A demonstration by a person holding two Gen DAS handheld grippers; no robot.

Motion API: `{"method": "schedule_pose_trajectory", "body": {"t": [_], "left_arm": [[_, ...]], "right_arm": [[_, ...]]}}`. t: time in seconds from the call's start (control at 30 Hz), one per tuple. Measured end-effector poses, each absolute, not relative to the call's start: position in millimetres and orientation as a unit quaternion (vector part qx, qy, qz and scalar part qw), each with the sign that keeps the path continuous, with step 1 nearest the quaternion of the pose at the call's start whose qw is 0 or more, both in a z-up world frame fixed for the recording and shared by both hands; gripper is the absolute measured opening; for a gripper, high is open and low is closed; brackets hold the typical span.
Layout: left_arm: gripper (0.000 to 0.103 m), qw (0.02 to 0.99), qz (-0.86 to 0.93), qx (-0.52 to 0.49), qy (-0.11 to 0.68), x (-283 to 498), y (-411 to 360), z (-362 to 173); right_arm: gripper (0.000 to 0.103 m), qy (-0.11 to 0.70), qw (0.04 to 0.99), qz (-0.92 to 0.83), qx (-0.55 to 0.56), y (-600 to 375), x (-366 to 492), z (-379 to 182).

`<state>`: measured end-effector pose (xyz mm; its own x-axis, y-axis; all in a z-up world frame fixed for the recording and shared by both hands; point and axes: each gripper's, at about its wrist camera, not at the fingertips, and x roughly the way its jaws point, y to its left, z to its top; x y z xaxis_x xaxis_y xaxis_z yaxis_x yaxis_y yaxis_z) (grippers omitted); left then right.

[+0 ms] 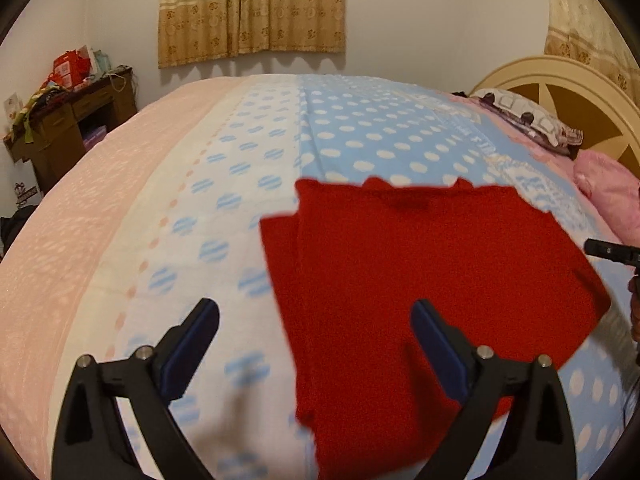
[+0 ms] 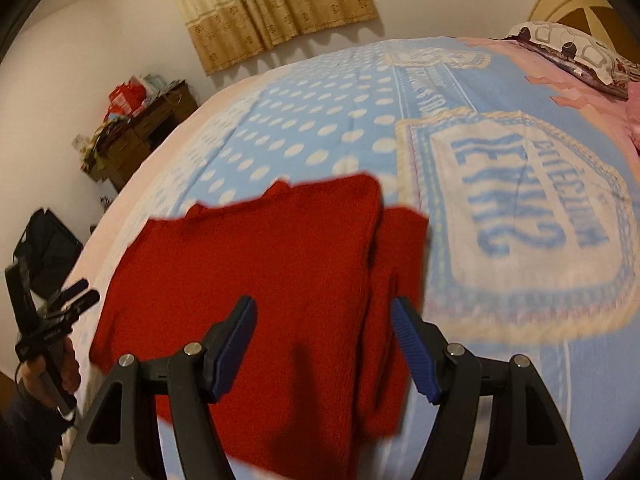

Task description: Fold small clothes

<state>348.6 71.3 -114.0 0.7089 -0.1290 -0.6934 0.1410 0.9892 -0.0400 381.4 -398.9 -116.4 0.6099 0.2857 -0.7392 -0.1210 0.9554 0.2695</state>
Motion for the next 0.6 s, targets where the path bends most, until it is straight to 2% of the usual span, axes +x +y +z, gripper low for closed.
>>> {"method": "schedule_pose_trajectory", "body": {"t": [0.2, 0.27, 0.37, 0.6], "left_arm": [[0.099, 0.912, -0.051, 0.007, 0.407, 338, 79, -142], [0.101, 0.912, -0.047, -0.010, 0.407, 337, 85, -146], [0.103, 0.913, -0.043, -0.021, 0.405, 333, 87, -150], [0.103, 0.918, -0.034, -0.010, 0.394, 328, 83, -153]], "right_arm": [[0.070, 0.447, 0.887, 0.107, 0.044, -385, 351, -135], [0.063, 0.452, 0.884, 0.111, 0.039, -382, 346, -142], [0.062, 0.446, 0.890, 0.097, 0.006, -379, 342, -148], [0.061, 0.454, 0.887, 0.075, 0.025, -391, 344, -156]]}}
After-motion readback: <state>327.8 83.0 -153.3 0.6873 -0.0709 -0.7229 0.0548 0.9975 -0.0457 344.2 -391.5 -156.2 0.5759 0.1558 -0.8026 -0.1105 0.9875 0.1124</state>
